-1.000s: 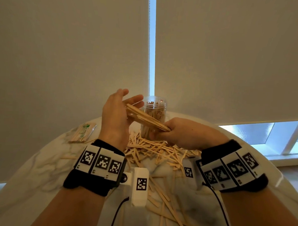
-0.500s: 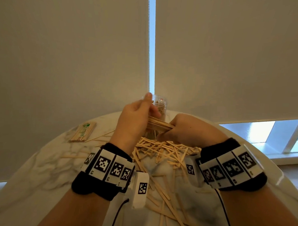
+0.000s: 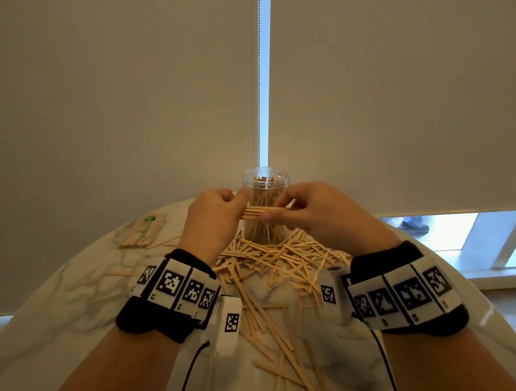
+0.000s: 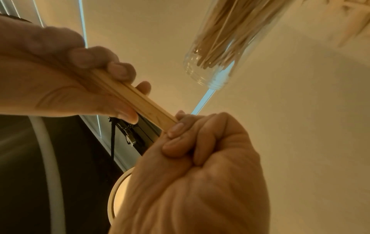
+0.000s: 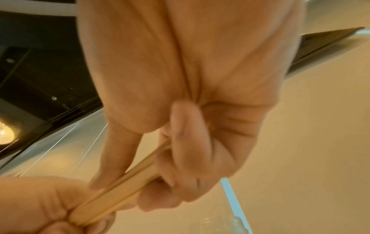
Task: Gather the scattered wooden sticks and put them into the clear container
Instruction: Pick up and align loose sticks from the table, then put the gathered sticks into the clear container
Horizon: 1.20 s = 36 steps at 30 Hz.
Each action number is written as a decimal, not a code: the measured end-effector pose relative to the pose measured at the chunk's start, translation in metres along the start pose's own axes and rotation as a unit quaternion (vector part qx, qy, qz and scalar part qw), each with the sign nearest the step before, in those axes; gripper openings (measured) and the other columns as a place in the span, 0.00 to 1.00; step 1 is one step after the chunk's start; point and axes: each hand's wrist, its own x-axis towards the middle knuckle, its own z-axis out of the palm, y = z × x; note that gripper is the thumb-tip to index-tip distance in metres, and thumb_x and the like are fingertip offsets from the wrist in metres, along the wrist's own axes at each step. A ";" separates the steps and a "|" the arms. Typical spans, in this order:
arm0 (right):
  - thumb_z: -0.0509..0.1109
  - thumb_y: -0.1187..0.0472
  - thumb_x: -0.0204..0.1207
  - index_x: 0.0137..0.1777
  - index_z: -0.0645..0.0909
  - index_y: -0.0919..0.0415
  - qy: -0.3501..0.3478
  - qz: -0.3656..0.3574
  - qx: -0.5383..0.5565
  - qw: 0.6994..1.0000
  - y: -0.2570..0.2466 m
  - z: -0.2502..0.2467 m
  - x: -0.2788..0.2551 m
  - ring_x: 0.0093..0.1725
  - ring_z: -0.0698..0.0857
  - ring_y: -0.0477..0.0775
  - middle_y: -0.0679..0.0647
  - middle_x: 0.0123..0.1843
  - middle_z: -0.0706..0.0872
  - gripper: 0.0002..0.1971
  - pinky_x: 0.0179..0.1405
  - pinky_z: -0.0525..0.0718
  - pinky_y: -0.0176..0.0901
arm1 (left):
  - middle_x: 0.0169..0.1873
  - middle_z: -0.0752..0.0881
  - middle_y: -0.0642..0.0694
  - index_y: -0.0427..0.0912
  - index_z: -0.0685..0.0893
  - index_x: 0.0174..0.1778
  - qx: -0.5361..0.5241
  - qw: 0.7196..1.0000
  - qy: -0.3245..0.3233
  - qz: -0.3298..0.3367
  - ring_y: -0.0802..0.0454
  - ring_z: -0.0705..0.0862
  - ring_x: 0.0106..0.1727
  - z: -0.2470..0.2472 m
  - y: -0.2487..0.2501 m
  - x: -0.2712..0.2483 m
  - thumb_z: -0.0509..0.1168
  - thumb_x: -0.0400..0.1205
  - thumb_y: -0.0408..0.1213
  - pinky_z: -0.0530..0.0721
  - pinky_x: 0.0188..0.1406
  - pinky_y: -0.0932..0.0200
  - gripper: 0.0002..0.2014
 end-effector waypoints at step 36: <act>0.78 0.57 0.74 0.60 0.87 0.58 -0.141 0.024 -0.420 0.896 -0.013 0.021 0.190 0.40 0.79 0.54 0.56 0.48 0.85 0.15 0.35 0.79 0.44 | 0.63 0.82 0.44 0.44 0.54 0.83 0.015 0.980 -0.186 -0.070 0.48 0.80 0.53 0.049 -0.023 0.084 0.75 0.78 0.39 0.77 0.52 0.56 0.43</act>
